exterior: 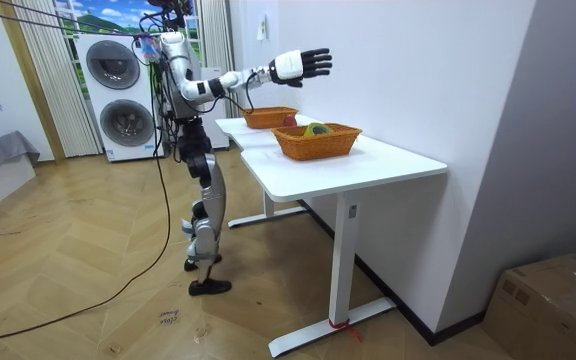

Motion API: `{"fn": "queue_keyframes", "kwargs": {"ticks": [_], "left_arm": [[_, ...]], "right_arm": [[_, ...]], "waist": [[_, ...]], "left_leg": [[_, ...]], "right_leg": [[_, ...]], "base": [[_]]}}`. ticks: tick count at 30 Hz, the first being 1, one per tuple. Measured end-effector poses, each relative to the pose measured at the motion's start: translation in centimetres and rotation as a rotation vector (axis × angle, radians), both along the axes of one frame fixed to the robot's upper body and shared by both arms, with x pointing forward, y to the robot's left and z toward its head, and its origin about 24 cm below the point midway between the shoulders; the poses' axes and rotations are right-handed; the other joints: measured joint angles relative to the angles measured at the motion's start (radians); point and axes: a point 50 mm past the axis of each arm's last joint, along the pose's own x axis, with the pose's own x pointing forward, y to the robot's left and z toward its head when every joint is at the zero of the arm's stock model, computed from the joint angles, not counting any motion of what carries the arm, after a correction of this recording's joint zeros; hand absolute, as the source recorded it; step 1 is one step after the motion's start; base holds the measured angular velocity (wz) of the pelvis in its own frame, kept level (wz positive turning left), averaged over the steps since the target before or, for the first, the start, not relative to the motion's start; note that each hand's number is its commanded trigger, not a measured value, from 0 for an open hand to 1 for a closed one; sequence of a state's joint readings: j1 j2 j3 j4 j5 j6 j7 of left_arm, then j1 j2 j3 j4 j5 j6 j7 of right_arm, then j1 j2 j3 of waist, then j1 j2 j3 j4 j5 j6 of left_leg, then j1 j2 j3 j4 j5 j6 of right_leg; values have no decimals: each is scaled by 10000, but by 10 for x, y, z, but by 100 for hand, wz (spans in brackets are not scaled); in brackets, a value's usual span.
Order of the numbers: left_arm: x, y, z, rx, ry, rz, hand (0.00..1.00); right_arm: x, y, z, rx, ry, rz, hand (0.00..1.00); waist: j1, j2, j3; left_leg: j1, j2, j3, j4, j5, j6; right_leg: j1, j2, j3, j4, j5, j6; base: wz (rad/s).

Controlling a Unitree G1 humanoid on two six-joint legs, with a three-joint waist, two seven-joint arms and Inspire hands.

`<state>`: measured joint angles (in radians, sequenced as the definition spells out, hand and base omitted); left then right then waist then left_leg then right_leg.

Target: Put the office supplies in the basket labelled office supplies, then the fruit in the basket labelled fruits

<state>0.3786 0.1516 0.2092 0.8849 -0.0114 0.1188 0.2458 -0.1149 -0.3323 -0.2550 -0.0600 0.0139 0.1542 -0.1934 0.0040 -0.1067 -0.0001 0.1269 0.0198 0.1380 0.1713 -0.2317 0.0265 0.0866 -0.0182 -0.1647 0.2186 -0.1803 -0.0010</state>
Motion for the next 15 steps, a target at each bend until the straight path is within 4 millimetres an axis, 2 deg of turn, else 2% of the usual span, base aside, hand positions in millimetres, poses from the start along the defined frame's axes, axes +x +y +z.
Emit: {"fn": "queue_keyframes", "kwargs": {"ticks": [8, 12, 15], "left_arm": [[0, -5, -2, -222, -11, -22, 0], [-1, -5, -2, -296, -4, -4, 0], [0, -6, -2, -369, 20, -3, 0]], "right_arm": [[6, 19, 20, 133, -867, 908, 0], [5, 22, 32, -392, -1230, 1085, 0], [9, 28, 40, -1334, -1251, 1246, 0]], "waist": [[104, 156, -11], [347, 265, -20], [524, 225, -56]], "left_leg": [[13, 20, -11, 24, 2, -7], [-5, 14, -46, 54, 2, -7], [-62, 16, -49, 36, 8, -19]], "right_leg": [[24, 9, -34, 1, 0, 0], [19, -5, -108, 2, 0, 0], [-27, -32, -317, 4, 1, -2]], "base": [[0], [2], [0]]}}
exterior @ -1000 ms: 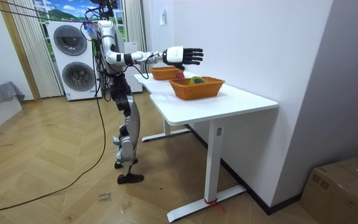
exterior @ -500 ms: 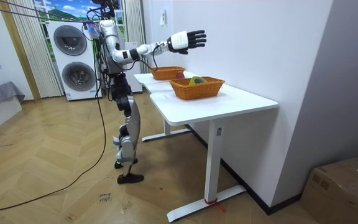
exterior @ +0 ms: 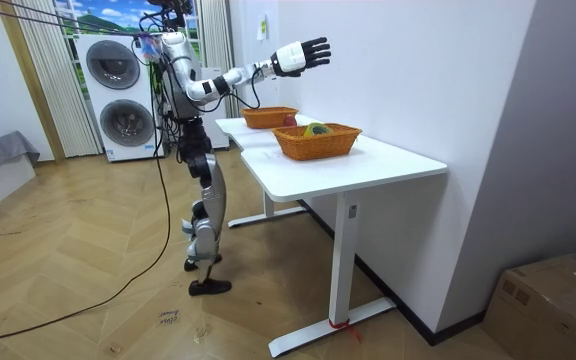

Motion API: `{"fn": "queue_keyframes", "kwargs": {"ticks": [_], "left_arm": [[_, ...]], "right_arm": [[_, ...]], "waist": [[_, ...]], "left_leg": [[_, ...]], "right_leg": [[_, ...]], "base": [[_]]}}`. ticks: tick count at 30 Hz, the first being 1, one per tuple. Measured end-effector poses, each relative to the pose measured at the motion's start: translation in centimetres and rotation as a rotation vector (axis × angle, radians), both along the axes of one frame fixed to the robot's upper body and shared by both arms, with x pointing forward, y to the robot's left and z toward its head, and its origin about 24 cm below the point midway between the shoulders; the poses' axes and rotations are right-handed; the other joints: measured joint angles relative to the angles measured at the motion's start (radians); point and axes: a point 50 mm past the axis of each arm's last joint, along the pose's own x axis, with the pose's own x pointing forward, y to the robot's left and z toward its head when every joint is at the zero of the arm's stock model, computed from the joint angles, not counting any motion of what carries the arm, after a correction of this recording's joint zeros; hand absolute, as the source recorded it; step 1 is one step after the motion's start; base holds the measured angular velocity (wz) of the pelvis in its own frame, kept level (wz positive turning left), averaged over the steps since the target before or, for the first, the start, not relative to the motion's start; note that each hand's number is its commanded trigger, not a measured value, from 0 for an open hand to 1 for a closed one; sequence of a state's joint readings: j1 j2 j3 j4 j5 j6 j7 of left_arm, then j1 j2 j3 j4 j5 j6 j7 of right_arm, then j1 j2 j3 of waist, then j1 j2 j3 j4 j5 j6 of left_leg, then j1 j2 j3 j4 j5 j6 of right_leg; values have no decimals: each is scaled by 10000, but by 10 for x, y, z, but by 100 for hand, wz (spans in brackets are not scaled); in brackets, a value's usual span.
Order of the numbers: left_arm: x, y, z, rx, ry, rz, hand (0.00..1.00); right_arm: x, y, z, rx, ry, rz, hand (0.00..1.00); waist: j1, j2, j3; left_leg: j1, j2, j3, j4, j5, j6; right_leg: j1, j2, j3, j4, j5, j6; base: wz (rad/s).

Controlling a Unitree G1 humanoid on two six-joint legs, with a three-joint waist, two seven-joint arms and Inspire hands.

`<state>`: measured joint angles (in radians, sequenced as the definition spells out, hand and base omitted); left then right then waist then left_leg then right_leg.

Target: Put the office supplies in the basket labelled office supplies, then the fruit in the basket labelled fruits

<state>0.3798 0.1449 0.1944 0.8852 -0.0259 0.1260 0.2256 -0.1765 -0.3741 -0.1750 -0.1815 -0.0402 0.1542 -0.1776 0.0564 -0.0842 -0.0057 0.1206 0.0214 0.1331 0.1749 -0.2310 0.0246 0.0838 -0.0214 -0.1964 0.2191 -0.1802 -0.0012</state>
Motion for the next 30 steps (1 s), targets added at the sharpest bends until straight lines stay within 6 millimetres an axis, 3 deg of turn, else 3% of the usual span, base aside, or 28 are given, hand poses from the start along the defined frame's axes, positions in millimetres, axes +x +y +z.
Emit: {"fn": "queue_keyframes", "kwargs": {"ticks": [5, 9, 11, 14, 23, 27, 30], "left_arm": [[6, 0, 0, -32, -86, -15, 0], [16, 0, 0, -82, -315, -131, 0], [16, 0, -1, -187, -322, -162, 0], [16, -2, -1, -245, -304, -224, 0], [6, -4, -4, -360, 102, -210, 0], [5, -3, -4, -330, 131, -197, 0], [5, 1, -2, -223, 135, -233, 0]], "right_arm": [[7, 10, 9, -1148, 1, 296, 0], [9, 13, 6, -1207, 260, 531, 0], [10, 18, 3, -1279, 412, 749, 0], [11, 22, 0, -1333, 594, 1005, 0], [12, 23, -4, -1349, 924, 1361, 0], [12, 23, -5, -1305, 1026, 1437, 0], [14, 19, -13, -1231, 1377, 1317, 0]], "waist": [[121, -25, 18], [296, -171, 119], [330, -228, 84], [369, -271, 91], [364, -138, 169], [463, -7, 147], [445, -49, 103]], "left_leg": [[32, -23, -82, 106, 5, -2], [-43, -40, -254, 131, 2, 1], [-45, -46, -277, 136, 1, 3], [-52, -129, -314, 146, 1, 6], [-56, -124, -367, 165, 0, 11], [-55, -63, -251, 166, 0, 11], [-72, -52, -235, 147, 1, 10]], "right_leg": [[87, -16, -95, 1, 0, 0], [116, -64, -266, 1, 0, 0], [128, -67, -286, 1, 0, 0], [144, -85, -331, 1, 0, 0], [174, -95, -388, -30, 0, 0], [95, -74, -241, -25, 1, -1], [62, -71, -237, 4, 1, -1]], "base": [[6], [10], [6], [4], [1], [-9], [-1]]}}
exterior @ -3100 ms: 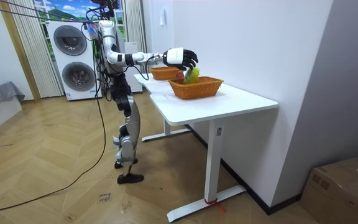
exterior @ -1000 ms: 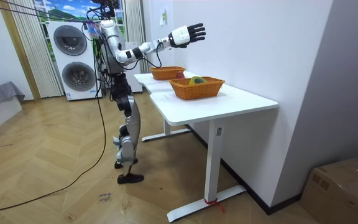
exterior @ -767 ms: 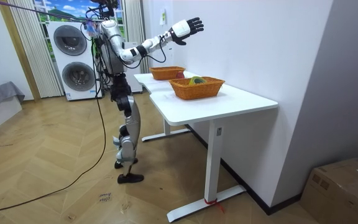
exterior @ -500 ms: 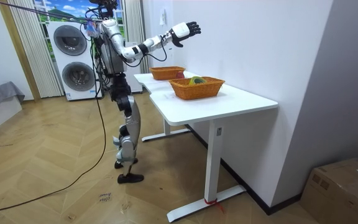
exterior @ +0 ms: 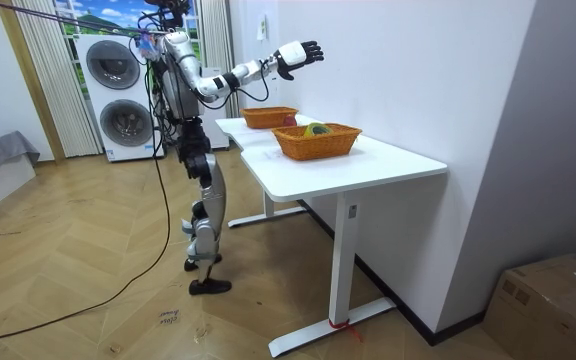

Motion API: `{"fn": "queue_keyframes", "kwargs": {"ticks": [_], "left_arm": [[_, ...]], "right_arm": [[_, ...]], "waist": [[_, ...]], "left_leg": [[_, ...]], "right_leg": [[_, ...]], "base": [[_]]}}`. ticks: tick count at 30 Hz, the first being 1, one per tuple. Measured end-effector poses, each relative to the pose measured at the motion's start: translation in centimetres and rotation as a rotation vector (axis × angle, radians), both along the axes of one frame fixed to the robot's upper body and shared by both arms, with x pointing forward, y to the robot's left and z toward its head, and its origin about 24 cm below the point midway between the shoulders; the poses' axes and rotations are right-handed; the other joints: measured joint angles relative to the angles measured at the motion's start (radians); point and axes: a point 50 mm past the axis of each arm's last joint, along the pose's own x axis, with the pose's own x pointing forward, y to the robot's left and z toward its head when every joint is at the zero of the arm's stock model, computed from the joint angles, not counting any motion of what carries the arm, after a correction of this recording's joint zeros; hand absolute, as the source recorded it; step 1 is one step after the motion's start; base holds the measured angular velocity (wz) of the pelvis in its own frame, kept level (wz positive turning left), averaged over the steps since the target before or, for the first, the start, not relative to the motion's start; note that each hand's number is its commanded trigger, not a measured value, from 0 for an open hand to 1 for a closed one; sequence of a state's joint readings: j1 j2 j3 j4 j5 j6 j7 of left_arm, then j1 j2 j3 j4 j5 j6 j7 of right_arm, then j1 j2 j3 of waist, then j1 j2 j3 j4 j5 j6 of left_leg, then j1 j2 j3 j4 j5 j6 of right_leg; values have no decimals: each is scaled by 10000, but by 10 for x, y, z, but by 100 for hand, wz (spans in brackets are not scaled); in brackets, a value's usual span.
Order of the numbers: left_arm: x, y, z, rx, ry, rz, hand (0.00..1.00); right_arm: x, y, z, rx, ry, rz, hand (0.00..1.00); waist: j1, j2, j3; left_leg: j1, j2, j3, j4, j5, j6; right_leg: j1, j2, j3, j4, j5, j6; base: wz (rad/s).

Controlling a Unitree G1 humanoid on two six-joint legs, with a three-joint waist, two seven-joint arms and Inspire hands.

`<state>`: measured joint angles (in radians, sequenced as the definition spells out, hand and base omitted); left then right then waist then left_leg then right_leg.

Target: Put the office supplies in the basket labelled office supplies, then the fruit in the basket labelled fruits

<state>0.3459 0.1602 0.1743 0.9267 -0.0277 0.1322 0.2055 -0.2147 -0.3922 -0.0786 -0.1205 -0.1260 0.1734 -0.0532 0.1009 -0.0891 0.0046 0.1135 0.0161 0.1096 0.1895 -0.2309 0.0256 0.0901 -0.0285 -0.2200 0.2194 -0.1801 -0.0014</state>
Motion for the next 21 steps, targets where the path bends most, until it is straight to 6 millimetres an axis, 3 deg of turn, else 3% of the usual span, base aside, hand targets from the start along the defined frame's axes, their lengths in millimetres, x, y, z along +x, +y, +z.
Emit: {"fn": "queue_keyframes", "kwargs": {"ticks": [8, 13, 17, 21], "left_arm": [[-2, 6, 1, -78, 155, -69, 0], [6, 5, 0, -127, -10, -122, 0], [17, 4, 0, -146, -233, -251, 0], [14, 5, 0, -139, -102, -260, 0]], "right_arm": [[1, 0, -2, -57, 228, 173, 0], [1, 1, -3, -57, 309, 254, 0], [5, 3, -20, -430, 1285, 520, 0], [4, 10, -34, -757, 2212, 1055, 0]], "waist": [[-120, -120, -77], [-146, -206, -41], [-133, -224, -33], [-132, -242, -13]], "left_leg": [[-66, -71, -61, 59, 1, 1], [-126, -83, -192, 136, 0, 3], [-150, -69, -292, 157, 1, 7], [-191, -86, -292, 153, 3, 4]], "right_leg": [[-5, -7, -56, -1, 0, 0], [66, -52, -283, -5, 0, 1], [86, -63, -302, -6, 0, 0], [47, -53, -292, -16, -1, 0]], "base": [[2], [9], [5], [0]]}}
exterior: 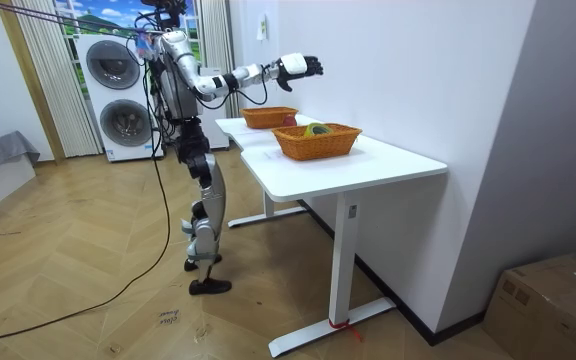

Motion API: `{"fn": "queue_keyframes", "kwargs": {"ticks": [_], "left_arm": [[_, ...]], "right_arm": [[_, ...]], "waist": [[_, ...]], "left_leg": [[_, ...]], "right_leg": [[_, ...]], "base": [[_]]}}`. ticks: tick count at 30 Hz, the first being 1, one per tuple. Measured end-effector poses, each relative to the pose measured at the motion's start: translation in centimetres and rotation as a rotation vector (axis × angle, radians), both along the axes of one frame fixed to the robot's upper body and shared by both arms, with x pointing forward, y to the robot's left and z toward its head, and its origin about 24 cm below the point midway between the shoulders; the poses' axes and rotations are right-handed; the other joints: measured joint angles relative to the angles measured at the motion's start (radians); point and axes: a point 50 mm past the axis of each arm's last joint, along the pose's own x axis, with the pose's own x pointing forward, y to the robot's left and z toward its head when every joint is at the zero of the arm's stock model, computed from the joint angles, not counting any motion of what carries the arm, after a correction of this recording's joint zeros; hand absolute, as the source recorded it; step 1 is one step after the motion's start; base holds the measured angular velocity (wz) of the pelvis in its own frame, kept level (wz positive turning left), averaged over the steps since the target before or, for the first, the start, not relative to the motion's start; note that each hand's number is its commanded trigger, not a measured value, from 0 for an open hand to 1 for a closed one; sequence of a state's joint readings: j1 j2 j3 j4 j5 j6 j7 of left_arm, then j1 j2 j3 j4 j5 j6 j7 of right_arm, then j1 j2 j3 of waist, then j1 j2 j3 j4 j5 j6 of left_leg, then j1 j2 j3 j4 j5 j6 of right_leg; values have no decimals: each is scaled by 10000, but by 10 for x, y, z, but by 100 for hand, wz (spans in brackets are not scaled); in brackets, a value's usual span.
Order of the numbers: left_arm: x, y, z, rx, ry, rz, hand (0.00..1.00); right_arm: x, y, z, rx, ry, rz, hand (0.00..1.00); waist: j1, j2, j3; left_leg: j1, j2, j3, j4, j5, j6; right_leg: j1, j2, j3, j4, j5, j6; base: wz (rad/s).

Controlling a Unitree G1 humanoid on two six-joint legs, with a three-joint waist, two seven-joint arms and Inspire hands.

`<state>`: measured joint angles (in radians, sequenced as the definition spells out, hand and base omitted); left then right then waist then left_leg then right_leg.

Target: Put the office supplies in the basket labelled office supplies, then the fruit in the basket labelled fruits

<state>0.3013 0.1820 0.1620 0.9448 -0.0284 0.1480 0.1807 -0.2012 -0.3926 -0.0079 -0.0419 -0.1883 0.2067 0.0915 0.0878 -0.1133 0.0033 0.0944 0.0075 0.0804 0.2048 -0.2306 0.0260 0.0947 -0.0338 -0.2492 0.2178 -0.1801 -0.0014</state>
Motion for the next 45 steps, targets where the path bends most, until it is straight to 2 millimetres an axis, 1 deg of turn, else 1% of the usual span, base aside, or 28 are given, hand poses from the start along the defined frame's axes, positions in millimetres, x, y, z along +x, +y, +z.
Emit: {"fn": "queue_keyframes", "kwargs": {"ticks": [1, 3, 5, 6, 9, 10, 13, 15, 17, 18, 19, 20, 21, 23, 25, 27, 30, 34, 36, 37, 40, 42, 45], "left_arm": [[0, 0, 0, 3, 9, -2, 0], [-2, 1, 0, 12, 83, -18, 0], [-4, 2, 1, 67, 192, -130, 0], [-2, 3, 1, 118, 185, -230, 0], [2, 7, 2, 234, 123, -317, 0], [2, 8, 3, 261, 123, -326, 0], [2, 11, 4, 341, 111, -358, 0], [10, 9, 4, 311, -57, -532, 0], [16, 7, 4, 275, -176, -659, 0], [18, 7, 4, 270, -235, -690, 0], [21, 7, 4, 264, -284, -739, 0], [25, 6, 4, 254, -390, -818, 0], [29, 5, 4, 252, -500, -900, 0], [33, 5, 5, 263, -612, -956, 0], [37, 5, 5, 273, -708, -987, 0], [39, 4, 5, 274, -783, -1013, 0], [39, 3, 5, 246, -737, -1105, 0], [38, 2, 4, 200, -663, -1149, 0], [34, 2, 3, 175, -514, -1101, 0], [34, 2, 3, 173, -496, -1098, 0], [34, 2, 3, 156, -481, -1034, 0], [35, 1, 2, 50, -529, -892, 0], [38, -1, 2, -66, -668, -791, 0]], "right_arm": [[0, 1, -1, -35, 88, 61, 0], [0, 3, -3, -209, 282, 280, 0], [0, 5, -7, -265, 458, 363, 0], [1, 4, -13, -297, 690, 332, 0], [1, 2, -23, -833, 1097, 146, 0], [1, 2, -24, -948, 1136, 128, 0], [2, 1, -33, -1107, 1498, 76, 0], [2, -2, -42, -1129, 1891, -30, 0], [2, -4, -46, -1128, 2115, -103, 0], [2, -4, -46, -1215, 2122, -116, 0], [2, -4, -46, -1318, 2117, -125, 0], [2, -4, -46, -1473, 2111, -145, 0], [2, -4, -46, -1588, 2111, -163, 0], [2, -5, -47, -1815, 2164, -220, 0], [2, -7, -50, -1848, 2292, -270, 0], [2, -8, -55, -1868, 2491, -332, 0], [1, -6, -63, -1953, 2835, -195, 0], [0, -7, -67, -1956, 3036, -226, 0], [2, -9, -72, -1994, 3291, -296, 0], [2, -9, -72, -1996, 3296, -300, 0], [6, -8, -72, -2049, 3316, -271, 0], [13, -5, -70, -2149, 3318, -193, 0], [20, -7, -67, -2524, 3312, -306, 0]], "waist": [[-2, -10, 1], [28, -75, -24], [41, -108, -22], [86, -144, -48], [291, -176, -61], [301, -175, -60], [325, -130, -27], [344, -48, 38], [432, 15, 58], [489, 28, 58], [490, 73, 90], [489, 129, 101], [482, 169, 78], [496, 202, 64], [521, 192, 58], [552, 160, 33], [543, 162, 30], [593, 159, 35], [723, 144, 42], [756, 140, 59], [752, 130, 56], [749, 159, 79], [766, 182, 94]], "left_leg": [[-13, -14, 0, 0, 0, 0], [-145, -22, 2, 8, 9, 4], [-178, -16, -8, 14, 12, 5], [-196, -18, -10, 23, 12, 5], [-372, -27, -6, 100, 12, 7], [-403, -28, -6, 105, 13, 8], [-495, -22, -19, 167, 12, 10], [-512, 12, 12, 170, 4, 14], [-591, 45, 49, 168, -1, 16], [-689, 48, 59, 188, -1, 15], [-714, 51, 61, 195, 0, 15], [-778, 51, 77, 220, 1, 16], [-866, 39, 87, 270, 2, 18], [-918, 8, 115, 315, 4, 18], [-940, 14, 138, 325, 4, 17], [-1043, 35, 170, 352, 5, 19], [-1175, 65, 268, 396, 2, 26], [-1383, 61, 362, 514, -3, 38], [-1382, 107, 572, 487, -13, 52], [-1395, 116, 582, 487, -13, 52], [-1522, 152, 644, 511, -15, 50], [-1541, 174, 687, 486, -17, 44], [-1580, 183, 684, 522, -17, 42]], "right_leg": [[-14, 2, 0, -2, 0, 0], [-137, 5, 4, 1, 0, -1], [-166, 10, -5, 2, 1, -1], [-208, 10, -1, 5, 0, -1], [-380, -2, 7, 18, 1, 0], [-409, -4, 11, 21, 1, -1], [-448, -6, 2, 19, 0, -1], [-459, -11, -2, 21, 1, 0], [-553, -14, 16, 42, 1, -2], [-628, -17, 8, 60, 11, -18], [-649, -17, -6, 60, 22, -33], [-707, -24, -4, 65, 24, -36], [-799, -31, -3, 89, 26, -39], [-927, -34, 7, 204, 25, -39], [-980, -34, 7, 226, 25, -40], [-1121, -52, 13, 241, 26, -40], [-1284, -91, 24, 280, 28, -42], [-1548, -101, 127, 420, 29, -44], [-1680, -74, 292, 504, 34, -53], [-1716, -71, 294, 540, 40, -61], [-1827, -43, 302, 568, 72, -111], [-1844, -24, 316, 564, 86, -135], [-1861, -23, 279, 563, 97, -152]], "base": [[0], [0], [0], [0], [0], [0], [2], [0], [-2], [-3], [0], [0], [-3], [-5], [-5], [-5], [-9], [-8], [-23], [-21], [-6], [-6], [0]]}}
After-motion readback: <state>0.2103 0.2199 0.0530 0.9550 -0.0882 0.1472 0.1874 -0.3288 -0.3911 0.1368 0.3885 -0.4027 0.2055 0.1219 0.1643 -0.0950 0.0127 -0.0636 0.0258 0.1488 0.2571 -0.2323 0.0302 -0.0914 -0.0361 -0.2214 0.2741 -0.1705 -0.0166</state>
